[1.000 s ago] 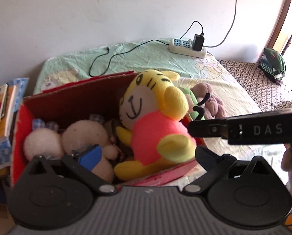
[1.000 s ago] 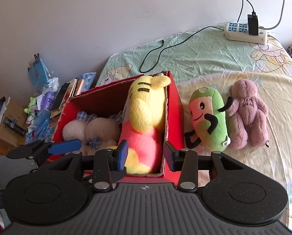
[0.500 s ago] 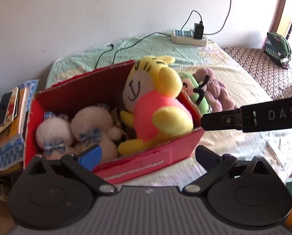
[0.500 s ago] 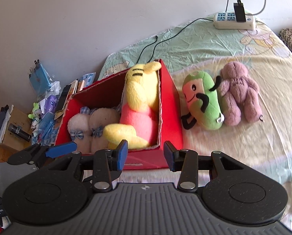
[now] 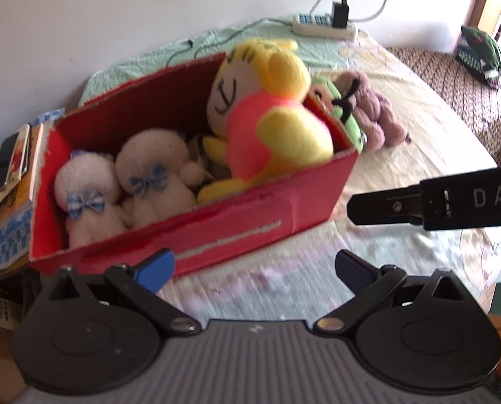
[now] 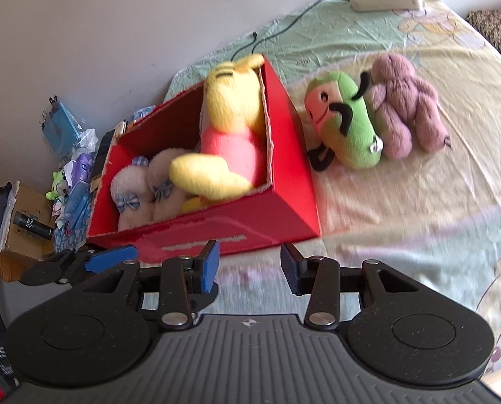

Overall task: Organize objects
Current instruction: 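Move the open right gripper out of the box toward the mauve teddy bear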

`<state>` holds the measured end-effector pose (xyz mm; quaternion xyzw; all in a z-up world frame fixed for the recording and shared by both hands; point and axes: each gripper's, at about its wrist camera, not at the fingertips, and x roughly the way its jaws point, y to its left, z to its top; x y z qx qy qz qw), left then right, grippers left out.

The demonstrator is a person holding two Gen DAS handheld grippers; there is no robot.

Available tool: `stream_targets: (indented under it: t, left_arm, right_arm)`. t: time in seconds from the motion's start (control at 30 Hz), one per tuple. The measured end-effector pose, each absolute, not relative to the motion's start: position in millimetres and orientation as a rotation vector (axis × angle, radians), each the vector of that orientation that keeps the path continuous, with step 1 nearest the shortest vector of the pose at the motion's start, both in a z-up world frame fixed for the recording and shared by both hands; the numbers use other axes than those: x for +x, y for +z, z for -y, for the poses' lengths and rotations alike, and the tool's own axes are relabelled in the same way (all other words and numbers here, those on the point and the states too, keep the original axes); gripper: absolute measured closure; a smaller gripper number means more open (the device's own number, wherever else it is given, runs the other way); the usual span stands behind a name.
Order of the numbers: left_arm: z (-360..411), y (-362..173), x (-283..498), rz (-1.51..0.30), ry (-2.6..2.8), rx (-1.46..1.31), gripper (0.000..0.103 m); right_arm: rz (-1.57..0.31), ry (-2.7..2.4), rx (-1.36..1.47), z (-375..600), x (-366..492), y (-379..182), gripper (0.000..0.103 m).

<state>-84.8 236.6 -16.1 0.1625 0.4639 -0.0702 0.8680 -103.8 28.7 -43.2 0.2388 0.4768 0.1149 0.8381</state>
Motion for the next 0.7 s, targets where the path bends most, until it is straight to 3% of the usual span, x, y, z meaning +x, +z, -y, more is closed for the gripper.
stream_targets:
  t: [0.7]
  left_arm:
    - [-202, -73, -83, -1.096, -0.213, 0.4, 0.002]
  right_arm:
    - [-1.12, 0.111, 0.605, -8, -143, -84, 0.059]
